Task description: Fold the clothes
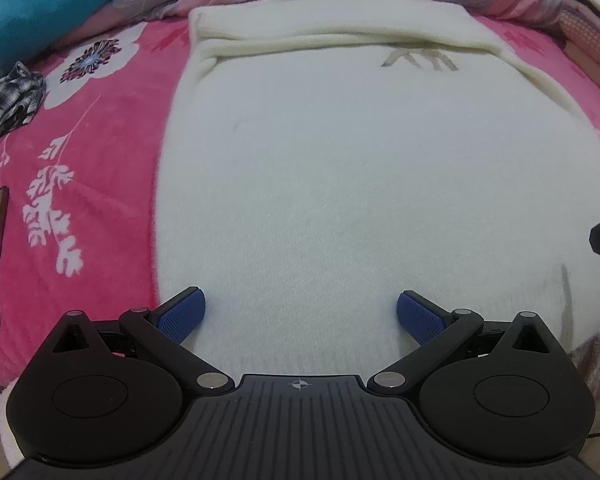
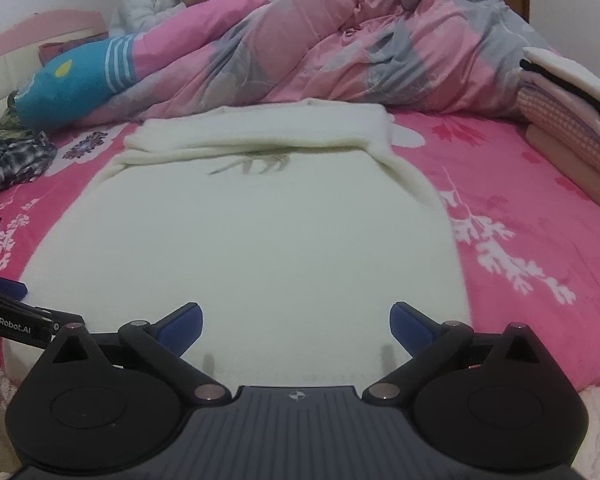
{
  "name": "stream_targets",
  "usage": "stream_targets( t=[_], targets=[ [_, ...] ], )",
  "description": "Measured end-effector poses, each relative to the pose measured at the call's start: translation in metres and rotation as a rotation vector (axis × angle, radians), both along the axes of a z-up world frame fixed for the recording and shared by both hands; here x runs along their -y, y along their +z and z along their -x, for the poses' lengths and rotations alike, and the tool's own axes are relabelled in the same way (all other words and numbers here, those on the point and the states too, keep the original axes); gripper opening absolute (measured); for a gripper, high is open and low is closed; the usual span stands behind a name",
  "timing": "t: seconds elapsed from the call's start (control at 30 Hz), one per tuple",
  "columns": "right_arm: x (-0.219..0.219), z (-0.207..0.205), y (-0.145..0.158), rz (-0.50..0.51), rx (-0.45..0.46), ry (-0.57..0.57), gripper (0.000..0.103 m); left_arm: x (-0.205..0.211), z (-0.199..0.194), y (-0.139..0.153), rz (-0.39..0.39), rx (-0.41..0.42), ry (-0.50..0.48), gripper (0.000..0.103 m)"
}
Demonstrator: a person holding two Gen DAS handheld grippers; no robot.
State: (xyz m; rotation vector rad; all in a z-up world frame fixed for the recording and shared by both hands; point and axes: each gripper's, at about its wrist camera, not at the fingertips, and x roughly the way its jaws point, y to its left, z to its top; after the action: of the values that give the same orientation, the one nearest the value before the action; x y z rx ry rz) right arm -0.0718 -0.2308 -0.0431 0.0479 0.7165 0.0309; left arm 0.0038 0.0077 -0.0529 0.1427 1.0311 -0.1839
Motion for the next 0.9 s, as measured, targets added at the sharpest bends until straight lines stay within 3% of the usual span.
stream_targets(
  t=[0.27,0.4,0.53,0.77,0.9],
  targets=[
    [-0.012,0.01,0.002,0.035,0.038,0.037,0.102,0.001,-0.003,0.001,-0.01,-0.026,0.019,0.103],
    [-0.016,0.014,0.005,-0.047,0.031,0.126,0.102,0.002,-0.004,0.001,-0.013,-0.033,0.025,0.103],
    [-0.028,0.021,0.005,-0.037,0.047,0.206,0.1,0.003,-0.004,0.001,-0.017,-0.036,0.03,0.103],
    [-0.068,0.043,-0.005,0.169,0.103,0.371,0.092,0.004,-0.003,0.0,-0.019,-0.036,0.038,0.103],
    [-0.086,0.049,-0.013,0.218,0.104,0.437,0.085,0.004,-0.004,0.0,-0.021,-0.039,0.039,0.103]
  ],
)
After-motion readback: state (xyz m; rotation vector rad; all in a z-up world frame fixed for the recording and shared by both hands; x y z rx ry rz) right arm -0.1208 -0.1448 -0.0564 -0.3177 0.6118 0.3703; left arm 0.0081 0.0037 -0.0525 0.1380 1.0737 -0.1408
